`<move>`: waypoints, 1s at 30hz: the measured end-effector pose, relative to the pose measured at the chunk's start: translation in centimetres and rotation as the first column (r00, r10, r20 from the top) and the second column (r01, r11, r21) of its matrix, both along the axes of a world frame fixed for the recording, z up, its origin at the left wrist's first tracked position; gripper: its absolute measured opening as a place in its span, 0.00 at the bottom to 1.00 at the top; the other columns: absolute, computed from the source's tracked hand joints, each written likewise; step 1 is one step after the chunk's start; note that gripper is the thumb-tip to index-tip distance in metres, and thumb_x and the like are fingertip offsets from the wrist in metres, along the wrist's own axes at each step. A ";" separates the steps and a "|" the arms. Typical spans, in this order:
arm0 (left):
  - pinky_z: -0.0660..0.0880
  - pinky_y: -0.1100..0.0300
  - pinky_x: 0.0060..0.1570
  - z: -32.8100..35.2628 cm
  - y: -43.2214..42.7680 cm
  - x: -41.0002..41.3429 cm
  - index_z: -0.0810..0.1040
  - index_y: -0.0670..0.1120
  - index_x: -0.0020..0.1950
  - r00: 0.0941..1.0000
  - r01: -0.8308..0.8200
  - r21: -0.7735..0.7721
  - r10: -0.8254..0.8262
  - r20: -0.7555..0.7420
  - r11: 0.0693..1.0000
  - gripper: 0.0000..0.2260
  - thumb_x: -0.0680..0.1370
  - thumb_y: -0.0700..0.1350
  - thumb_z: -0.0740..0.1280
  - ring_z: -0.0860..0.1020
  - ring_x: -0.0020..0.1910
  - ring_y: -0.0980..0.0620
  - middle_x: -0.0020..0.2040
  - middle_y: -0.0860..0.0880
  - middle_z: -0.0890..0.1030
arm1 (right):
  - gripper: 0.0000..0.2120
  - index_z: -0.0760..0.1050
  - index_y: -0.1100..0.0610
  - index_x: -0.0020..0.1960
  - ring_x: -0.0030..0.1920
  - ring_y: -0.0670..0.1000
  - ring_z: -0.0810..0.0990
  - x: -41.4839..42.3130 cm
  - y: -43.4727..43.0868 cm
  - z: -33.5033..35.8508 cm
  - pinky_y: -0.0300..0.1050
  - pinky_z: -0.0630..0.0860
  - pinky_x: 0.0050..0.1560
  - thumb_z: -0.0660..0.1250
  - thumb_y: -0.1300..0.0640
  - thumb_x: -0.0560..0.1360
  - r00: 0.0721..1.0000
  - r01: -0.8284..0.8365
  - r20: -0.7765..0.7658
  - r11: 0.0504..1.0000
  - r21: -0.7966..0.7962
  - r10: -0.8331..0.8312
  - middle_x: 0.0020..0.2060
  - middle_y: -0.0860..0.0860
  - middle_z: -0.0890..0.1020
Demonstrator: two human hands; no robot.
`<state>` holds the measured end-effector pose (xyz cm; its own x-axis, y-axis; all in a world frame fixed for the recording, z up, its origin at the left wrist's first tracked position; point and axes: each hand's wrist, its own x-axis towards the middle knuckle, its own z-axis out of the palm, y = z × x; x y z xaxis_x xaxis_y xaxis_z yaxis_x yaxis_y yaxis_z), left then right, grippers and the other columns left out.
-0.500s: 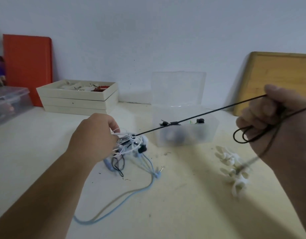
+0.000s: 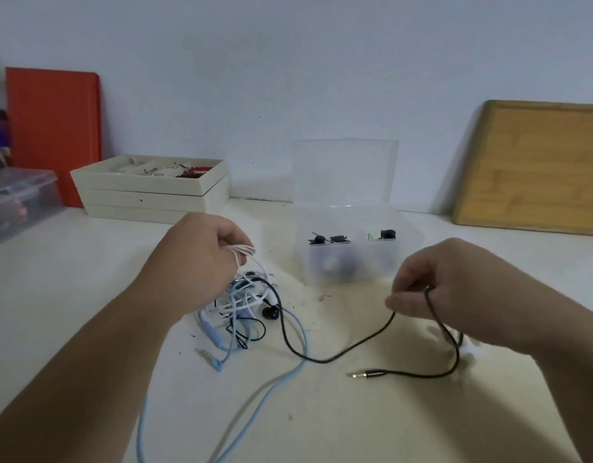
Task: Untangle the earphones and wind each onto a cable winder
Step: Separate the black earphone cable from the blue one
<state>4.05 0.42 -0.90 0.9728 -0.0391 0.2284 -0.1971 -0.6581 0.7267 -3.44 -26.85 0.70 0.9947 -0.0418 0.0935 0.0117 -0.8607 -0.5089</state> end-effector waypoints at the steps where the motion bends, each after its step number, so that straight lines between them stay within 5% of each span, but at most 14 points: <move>1: 0.82 0.53 0.42 0.1 0.1 -0.1 0.84 0.52 0.39 0.999 0.036 0.001 -0.036 -0.023 0.999 0.13 0.74 0.33 0.69 0.84 0.40 0.50 0.36 0.53 0.85 | 0.05 0.83 0.43 0.42 0.36 0.34 0.80 -0.2 -0.1 -0.3 0.29 0.73 0.39 0.78 0.48 0.68 0.998 -0.050 -0.034 0.999 -0.005 0.050 0.36 0.39 0.84; 4: 0.77 0.63 0.41 0.2 0.4 -0.4 0.84 0.53 0.42 0.983 0.158 0.005 -0.157 -0.097 0.987 0.15 0.70 0.31 0.72 0.84 0.42 0.58 0.40 0.54 0.86 | 0.24 0.80 0.36 0.56 0.56 0.27 0.75 -0.7 -1.4 0.3 0.35 0.73 0.59 0.79 0.56 0.66 0.983 -0.171 -0.072 0.985 -0.014 0.170 0.52 0.29 0.81; 7: 0.78 0.62 0.39 0.2 0.3 -0.5 0.84 0.53 0.42 0.977 0.193 0.036 -0.189 -0.096 0.981 0.14 0.72 0.33 0.71 0.84 0.39 0.58 0.38 0.55 0.86 | 0.35 0.77 0.28 0.57 0.62 0.33 0.76 -1.5 -2.4 1.4 0.42 0.73 0.63 0.69 0.64 0.62 0.963 -0.198 -0.187 0.980 0.004 0.196 0.56 0.26 0.79; 9: 0.81 0.56 0.40 0.2 -0.1 -0.4 0.84 0.53 0.39 0.987 0.162 0.105 -0.158 -0.044 0.981 0.12 0.74 0.36 0.70 0.83 0.36 0.53 0.35 0.55 0.85 | 0.37 0.79 0.29 0.52 0.55 0.46 0.85 -1.2 -2.8 1.2 0.52 0.83 0.50 0.61 0.70 0.63 0.997 -0.050 -0.051 0.999 0.016 0.051 0.53 0.30 0.82; 11: 0.79 0.57 0.38 0.0 -0.6 -0.4 0.83 0.54 0.35 0.992 0.117 0.166 -0.122 0.019 0.979 0.13 0.73 0.37 0.69 0.81 0.34 0.54 0.32 0.57 0.83 | 0.33 0.83 0.37 0.42 0.34 0.38 0.83 -1.0 -1.7 1.3 0.36 0.79 0.30 0.58 0.75 0.68 0.956 0.174 0.222 0.980 0.093 -0.191 0.45 0.38 0.85; 12: 0.78 0.58 0.37 0.0 -0.8 -0.4 0.82 0.54 0.34 0.993 0.102 0.181 -0.112 0.044 0.978 0.14 0.73 0.37 0.68 0.80 0.33 0.55 0.31 0.57 0.82 | 0.28 0.84 0.43 0.38 0.32 0.38 0.82 -1.0 -0.6 1.5 0.31 0.76 0.30 0.60 0.75 0.71 0.922 0.198 0.299 0.963 0.183 -0.246 0.41 0.41 0.86; 13: 0.77 0.59 0.36 -0.1 -1.1 -0.5 0.81 0.54 0.33 0.992 0.094 0.184 -0.107 0.061 0.978 0.14 0.73 0.36 0.68 0.80 0.33 0.55 0.31 0.57 0.81 | 0.22 0.84 0.47 0.38 0.34 0.42 0.83 -0.8 0.6 1.4 0.33 0.79 0.38 0.63 0.73 0.73 0.934 0.116 0.293 0.949 0.292 -0.204 0.38 0.44 0.86; 15: 0.74 0.60 0.32 -0.1 -1.7 -0.8 0.80 0.54 0.33 0.992 0.083 0.180 -0.099 0.081 0.980 0.14 0.72 0.36 0.67 0.78 0.31 0.55 0.31 0.55 0.81 | 0.08 0.86 0.49 0.42 0.43 0.54 0.85 -1.7 4.4 0.8 0.55 0.81 0.54 0.69 0.56 0.75 0.989 -0.123 0.130 0.875 0.468 0.070 0.39 0.47 0.87; 17: 0.68 0.62 0.28 -0.3 -2.3 -1.0 0.79 0.54 0.34 0.990 0.082 0.166 -0.100 0.101 0.983 0.14 0.71 0.35 0.66 0.75 0.28 0.57 0.30 0.55 0.80 | 0.19 0.85 0.50 0.45 0.44 0.55 0.86 -2.3 7.4 -0.5 0.60 0.81 0.54 0.67 0.36 0.71 0.971 -0.176 -0.068 0.873 0.456 0.231 0.39 0.47 0.87; 18: 0.66 0.63 0.28 -0.3 -2.5 -1.1 0.79 0.54 0.35 0.988 0.089 0.153 -0.107 0.115 0.984 0.13 0.71 0.35 0.66 0.73 0.27 0.57 0.30 0.55 0.78 | 0.23 0.85 0.52 0.44 0.43 0.55 0.86 -2.4 8.3 -1.2 0.59 0.81 0.53 0.66 0.33 0.70 0.961 -0.185 -0.114 0.889 0.420 0.254 0.38 0.47 0.87; 20: 0.64 0.66 0.27 -0.5 -2.9 -1.3 0.79 0.53 0.37 0.980 0.126 0.140 -0.145 0.135 0.982 0.12 0.71 0.35 0.66 0.73 0.27 0.58 0.29 0.56 0.77 | 0.19 0.84 0.58 0.41 0.38 0.53 0.86 -2.0 9.1 -1.9 0.52 0.83 0.47 0.69 0.42 0.74 0.970 -0.151 -0.103 0.874 0.462 0.222 0.34 0.50 0.87; 24: 0.70 0.67 0.30 -1.1 -3.2 -1.5 0.78 0.54 0.40 0.957 0.236 0.222 -0.266 0.115 0.946 0.12 0.73 0.36 0.66 0.77 0.33 0.59 0.33 0.56 0.79 | 0.13 0.81 0.56 0.33 0.29 0.51 0.77 -1.1 7.7 -1.9 0.47 0.76 0.38 0.69 0.63 0.76 0.993 -0.096 0.028 0.667 0.739 0.112 0.28 0.54 0.81; 27: 0.69 0.63 0.31 -1.4 -3.1 -1.3 0.76 0.54 0.39 0.948 0.266 0.349 -0.310 0.073 0.898 0.14 0.75 0.35 0.65 0.76 0.35 0.55 0.35 0.54 0.78 | 0.16 0.79 0.55 0.31 0.34 0.51 0.79 -0.7 6.2 -0.8 0.45 0.75 0.40 0.66 0.64 0.76 0.990 -0.127 0.137 0.484 0.866 0.014 0.33 0.55 0.81; 30: 0.71 0.61 0.35 -1.5 -2.4 -1.0 0.74 0.55 0.38 0.952 0.271 0.459 -0.305 0.001 0.846 0.15 0.72 0.33 0.65 0.76 0.38 0.54 0.38 0.54 0.78 | 0.08 0.73 0.58 0.34 0.40 0.53 0.84 -0.7 4.8 0.6 0.41 0.79 0.38 0.63 0.60 0.72 0.979 -0.204 0.204 0.228 0.952 0.027 0.46 0.56 0.86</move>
<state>3.05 -1.96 -2.43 0.8837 -0.4296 0.1857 -0.4680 -0.8143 0.3434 -4.12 -22.06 1.34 0.9801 -0.0740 0.1840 0.1979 0.2996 -0.9333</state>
